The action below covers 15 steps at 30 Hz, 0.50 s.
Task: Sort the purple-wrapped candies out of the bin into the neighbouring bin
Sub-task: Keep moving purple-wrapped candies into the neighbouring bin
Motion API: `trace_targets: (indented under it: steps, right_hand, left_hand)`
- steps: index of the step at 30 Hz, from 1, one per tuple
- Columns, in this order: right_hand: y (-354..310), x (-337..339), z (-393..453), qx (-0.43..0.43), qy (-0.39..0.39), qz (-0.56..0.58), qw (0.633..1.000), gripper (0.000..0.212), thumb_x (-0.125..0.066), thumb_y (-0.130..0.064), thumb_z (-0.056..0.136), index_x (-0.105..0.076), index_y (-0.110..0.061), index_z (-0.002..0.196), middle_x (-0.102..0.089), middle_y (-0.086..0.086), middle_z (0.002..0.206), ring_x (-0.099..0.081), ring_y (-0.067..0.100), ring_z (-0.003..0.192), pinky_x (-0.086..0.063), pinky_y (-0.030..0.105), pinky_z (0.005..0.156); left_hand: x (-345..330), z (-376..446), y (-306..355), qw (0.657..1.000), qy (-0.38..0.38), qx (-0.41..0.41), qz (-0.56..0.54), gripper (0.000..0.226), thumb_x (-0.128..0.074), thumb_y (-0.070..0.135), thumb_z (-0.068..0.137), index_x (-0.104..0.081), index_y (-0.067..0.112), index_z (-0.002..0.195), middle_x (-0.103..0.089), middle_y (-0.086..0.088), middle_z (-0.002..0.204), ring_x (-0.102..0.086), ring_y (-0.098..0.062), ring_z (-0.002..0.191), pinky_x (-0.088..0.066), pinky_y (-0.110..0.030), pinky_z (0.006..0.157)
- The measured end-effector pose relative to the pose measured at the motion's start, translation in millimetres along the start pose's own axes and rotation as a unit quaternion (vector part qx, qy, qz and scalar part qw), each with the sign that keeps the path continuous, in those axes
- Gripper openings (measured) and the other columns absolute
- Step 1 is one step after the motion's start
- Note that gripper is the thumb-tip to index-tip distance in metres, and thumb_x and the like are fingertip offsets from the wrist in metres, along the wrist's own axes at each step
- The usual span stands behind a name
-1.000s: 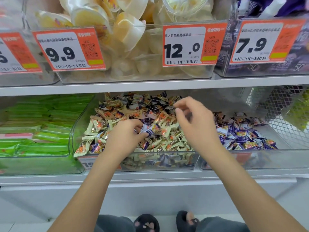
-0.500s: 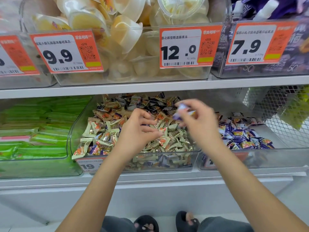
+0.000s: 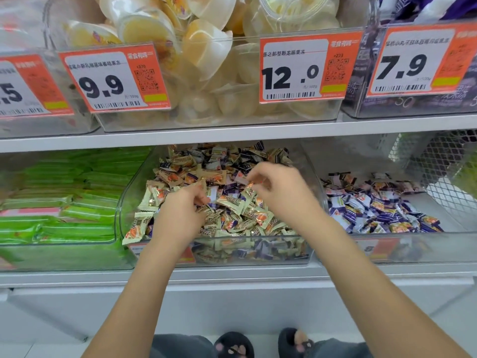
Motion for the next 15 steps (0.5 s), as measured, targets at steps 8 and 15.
trace_targets:
  steps: [8, 15]
  right_hand:
    - [4.8, -56.3, 22.4, 0.047, -0.264, -0.111, 0.957, 0.04, -0.072, -0.03, 0.081, -0.056, -0.042, 0.115, -0.046, -0.007, 0.129, -0.049, 0.017, 0.114, -0.044, 0.035, 0.088]
    - [20.7, -7.9, 22.0, -0.007, -0.216, 0.047, 0.975, 0.022, -0.069, -0.018, 0.084, -0.067, -0.039, 0.078, -0.065, -0.018, 0.09, -0.055, -0.003, 0.075, -0.043, 0.019, 0.065]
  left_hand:
    - [-1.9, -2.2, -9.1, 0.987, -0.119, -0.097, 0.037, 0.02, -0.074, 0.04, 0.076, -0.07, 0.03, 0.093, -0.065, 0.007, 0.103, -0.056, -0.012, 0.098, -0.046, -0.032, 0.087]
    - [-16.6, -1.8, 17.2, 0.964, -0.191, -0.163, -0.088, 0.008, -0.071, 0.04, 0.079, -0.072, 0.033, 0.082, -0.067, 0.016, 0.082, -0.058, 0.002, 0.076, -0.044, -0.013, 0.069]
Point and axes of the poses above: each hand's wrist, its own z-axis towards the middle knuckle, its own x-axis out of the back of the hand, y = z × x, the point moved 1 cm from there along z, towards the middle knuckle
